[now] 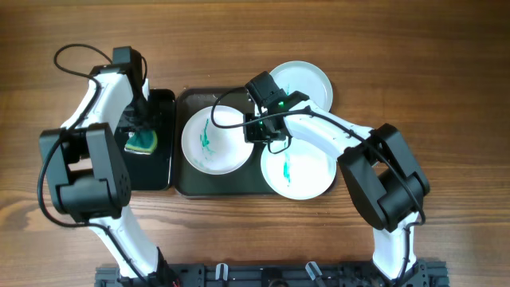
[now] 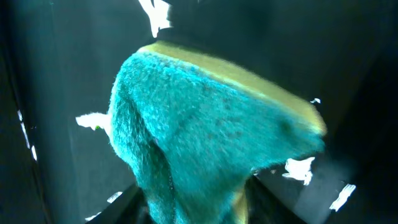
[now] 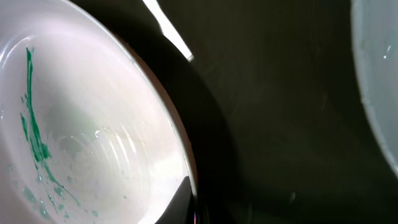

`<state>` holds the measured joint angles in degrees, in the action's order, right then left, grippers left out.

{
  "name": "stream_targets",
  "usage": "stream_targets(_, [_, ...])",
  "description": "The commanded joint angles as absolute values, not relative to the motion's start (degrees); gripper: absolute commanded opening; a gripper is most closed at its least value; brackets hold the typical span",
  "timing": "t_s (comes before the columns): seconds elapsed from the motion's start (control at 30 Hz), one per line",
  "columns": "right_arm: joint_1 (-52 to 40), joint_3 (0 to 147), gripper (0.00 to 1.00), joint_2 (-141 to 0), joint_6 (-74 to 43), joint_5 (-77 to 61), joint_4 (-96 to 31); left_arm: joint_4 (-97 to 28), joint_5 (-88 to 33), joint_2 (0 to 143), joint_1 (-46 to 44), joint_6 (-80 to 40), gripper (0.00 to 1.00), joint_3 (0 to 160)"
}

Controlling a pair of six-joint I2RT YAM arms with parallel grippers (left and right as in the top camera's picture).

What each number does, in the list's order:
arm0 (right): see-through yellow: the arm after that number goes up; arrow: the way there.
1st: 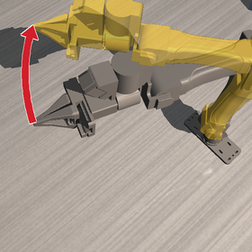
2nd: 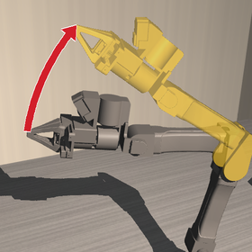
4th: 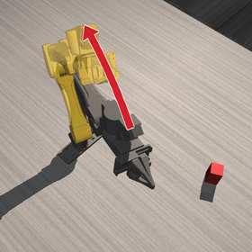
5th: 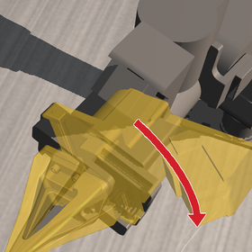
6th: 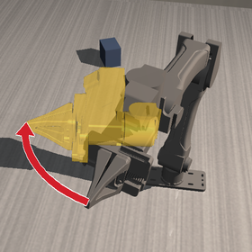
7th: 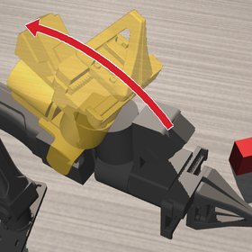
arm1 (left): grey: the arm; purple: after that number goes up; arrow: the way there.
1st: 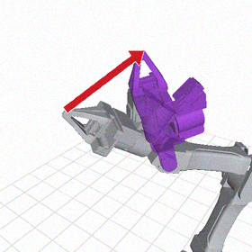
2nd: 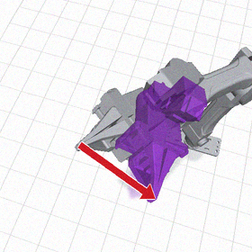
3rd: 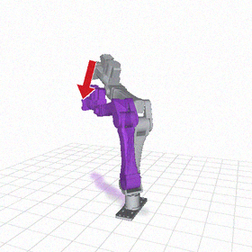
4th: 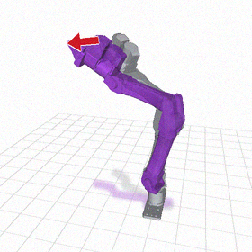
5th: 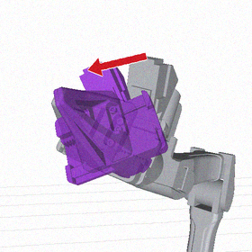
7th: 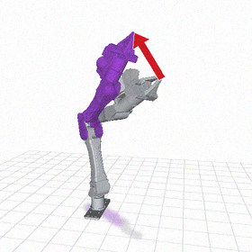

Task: Clean dirty plates on tray and stack at the side
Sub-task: 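Grasp the green-yellow sponge with the left gripper and lift it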

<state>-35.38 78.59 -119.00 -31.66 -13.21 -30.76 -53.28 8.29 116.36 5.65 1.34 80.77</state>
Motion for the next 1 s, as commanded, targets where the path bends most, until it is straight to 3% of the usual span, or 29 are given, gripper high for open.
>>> stream_targets(0.0, [-35.73, 79.22, 0.05, -121.21, -31.22, -11.53, -31.57, -53.36, 8.47, 117.45, 6.02, 2.50, 0.04, 81.45])
stream_targets(0.27, [-35.70, 79.24, 0.04, -121.16, -31.09, -11.55, -31.53, -60.23, 8.32, 114.65, 5.89, -1.02, 0.04, 86.43])
stream_targets(0.5, [-35.27, 79.29, 0.04, -120.51, -31.75, -11.55, -31.42, -66.57, -6.00, 105.56, 3.95, -5.76, 0.04, 95.83])
stream_targets(0.67, [-33.69, 79.29, 0.05, -120.51, -34.70, -11.16, -34.20, -69.25, -8.99, 102.76, -0.95, -9.74, 0.04, 95.72])
stream_targets(0.97, [-32.49, 79.29, 0.05, -120.53, -35.46, -10.28, -36.82, -61.71, -8.95, 106.65, -10.66, -20.56, 0.04, 86.04])
